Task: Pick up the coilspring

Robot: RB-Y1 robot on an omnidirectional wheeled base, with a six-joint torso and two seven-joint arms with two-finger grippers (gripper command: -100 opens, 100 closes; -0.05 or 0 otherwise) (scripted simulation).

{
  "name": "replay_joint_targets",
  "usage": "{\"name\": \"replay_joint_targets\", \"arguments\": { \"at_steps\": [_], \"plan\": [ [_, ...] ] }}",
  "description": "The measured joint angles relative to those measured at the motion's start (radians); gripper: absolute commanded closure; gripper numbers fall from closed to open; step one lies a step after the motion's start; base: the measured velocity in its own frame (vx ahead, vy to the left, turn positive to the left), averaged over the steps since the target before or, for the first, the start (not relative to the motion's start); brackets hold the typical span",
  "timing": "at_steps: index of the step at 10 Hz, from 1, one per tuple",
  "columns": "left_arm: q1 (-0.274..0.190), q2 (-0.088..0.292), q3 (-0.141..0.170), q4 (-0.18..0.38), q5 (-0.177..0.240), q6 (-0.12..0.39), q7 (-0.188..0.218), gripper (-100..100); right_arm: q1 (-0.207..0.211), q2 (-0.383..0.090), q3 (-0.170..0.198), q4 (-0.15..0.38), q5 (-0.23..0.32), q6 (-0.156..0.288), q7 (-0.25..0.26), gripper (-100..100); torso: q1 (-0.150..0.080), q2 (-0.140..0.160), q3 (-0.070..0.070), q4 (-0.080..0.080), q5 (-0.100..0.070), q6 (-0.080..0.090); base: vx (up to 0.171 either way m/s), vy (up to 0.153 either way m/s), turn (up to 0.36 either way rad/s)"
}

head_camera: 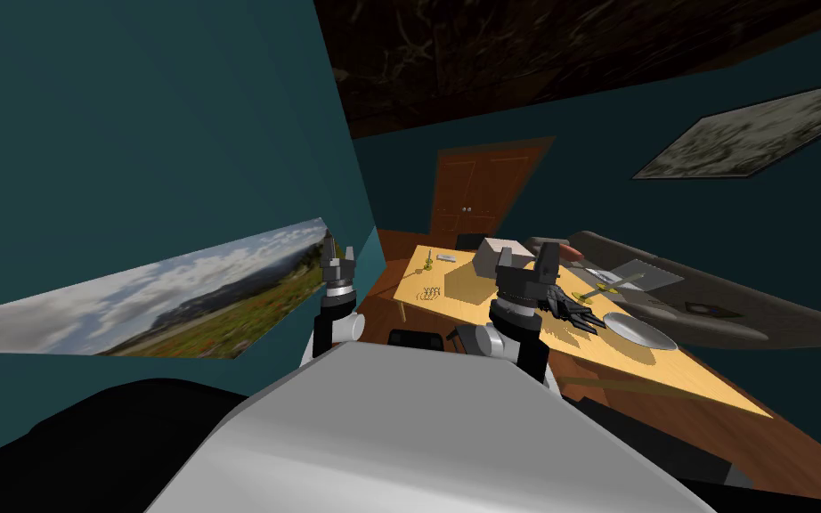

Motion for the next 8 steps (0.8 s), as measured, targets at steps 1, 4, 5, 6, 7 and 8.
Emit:
{"name": "replay_joint_targets", "arguments": {
  "at_steps": [1,4,5,6,7,8],
  "plan": [
    [0.000,0.000,0.000,0.000,0.000,0.000,0.000,0,-0.004,-0.022,-0.003,0.012,0.023,0.006,0.004,-100,0.002,0.000,0.000,0.000,0.000,0.000,-0.002,0.052,0.049],
    [0.000,0.000,0.000,0.000,0.000,0.000,0.000,0,-0.028,-0.078,-0.025,0.079,0.111,0.024,0.019,-100,0.005,0.000,0.000,0.000,0.001,0.000,-0.004,0.067,0.040],
    [0.000,0.000,0.000,0.000,0.000,0.000,0.000,0,-0.033,-0.084,-0.027,0.092,0.134,0.029,0.024,-100,0.004,0.000,0.000,0.000,0.001,0.000,0.008,0.054,0.037],
    [0.000,0.000,0.000,0.000,0.000,0.000,0.000,0,-0.044,-0.092,-0.033,0.114,0.162,0.036,0.030,-100,0.004,-0.001,0.000,0.000,0.001,0.000,0.004,0.039,0.024],
    [0.000,0.000,0.000,0.000,0.000,0.000,0.000,0,-0.043,-0.096,-0.035,0.122,0.184,0.039,0.034,-100,0.003,0.000,0.000,0.000,0.001,0.000,-0.002,0.046,0.056],
    [0.000,0.000,0.000,0.000,0.000,0.000,0.000,0,-0.049,-0.102,-0.039,0.140,0.213,0.045,0.040,-100,0.003,0.000,0.000,0.000,0.001,0.000,-0.006,0.039,0.024]
  ]
}}
